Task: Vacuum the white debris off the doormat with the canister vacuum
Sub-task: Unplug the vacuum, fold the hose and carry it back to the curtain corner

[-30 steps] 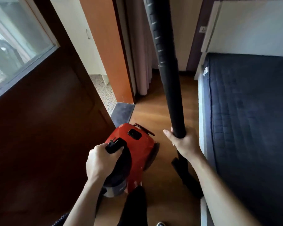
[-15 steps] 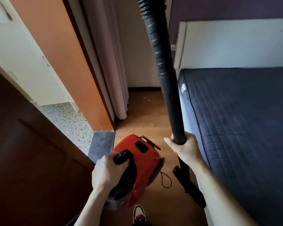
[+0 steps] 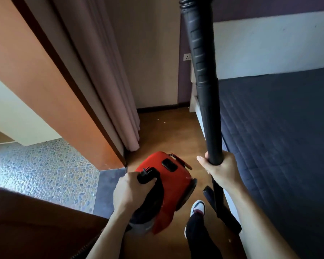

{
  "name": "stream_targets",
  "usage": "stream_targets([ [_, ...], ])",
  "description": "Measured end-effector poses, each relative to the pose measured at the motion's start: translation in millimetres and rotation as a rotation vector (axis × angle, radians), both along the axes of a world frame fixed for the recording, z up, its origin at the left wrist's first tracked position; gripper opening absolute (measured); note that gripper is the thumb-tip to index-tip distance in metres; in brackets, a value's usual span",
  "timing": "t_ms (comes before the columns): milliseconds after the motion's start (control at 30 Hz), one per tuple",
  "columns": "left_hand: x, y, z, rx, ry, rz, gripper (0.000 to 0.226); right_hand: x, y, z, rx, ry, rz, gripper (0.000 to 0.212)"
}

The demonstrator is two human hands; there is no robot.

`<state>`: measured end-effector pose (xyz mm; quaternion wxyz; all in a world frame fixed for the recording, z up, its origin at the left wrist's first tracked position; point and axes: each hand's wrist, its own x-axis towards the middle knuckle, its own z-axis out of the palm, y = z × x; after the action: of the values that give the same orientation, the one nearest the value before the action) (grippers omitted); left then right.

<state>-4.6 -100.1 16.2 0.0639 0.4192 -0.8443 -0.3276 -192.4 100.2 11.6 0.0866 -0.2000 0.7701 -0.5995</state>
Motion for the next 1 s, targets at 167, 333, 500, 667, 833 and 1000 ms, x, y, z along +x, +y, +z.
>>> stream_targets([
  [167,-75.0,-34.1,-11.4,-0.006,-0.047,0.025,0.047,-82.0,-27.0,-8.3,0.005,-0.011,0.003,0.038],
  [333,-171.0,-64.5,-12.3,-0.055,-0.086,0.072,0.044,-181.9,-64.6,-11.1,-0.017,0.001,0.041,0.042],
  [500,-262.1,-89.4,-6.3,-0.061,-0.077,0.168,0.045,-283.6,-97.6,-6.6,0.000,0.009,0.130,0.040],
  [667,-323.5,-114.6,3.5,-0.051,-0.058,0.259,0.049,-354.4,-130.5,-4.2,-0.020,0.028,0.178,0.034],
  [833,-368.3,-145.1,6.2,-0.054,-0.078,0.289,0.047,-404.3,-162.5,-6.3,-0.028,0.000,0.209,0.034],
  [1000,-412.6,-183.7,-0.4,-0.013,-0.090,0.284,0.047,-447.9,-204.0,-13.9,-0.036,-0.045,0.200,0.040],
])
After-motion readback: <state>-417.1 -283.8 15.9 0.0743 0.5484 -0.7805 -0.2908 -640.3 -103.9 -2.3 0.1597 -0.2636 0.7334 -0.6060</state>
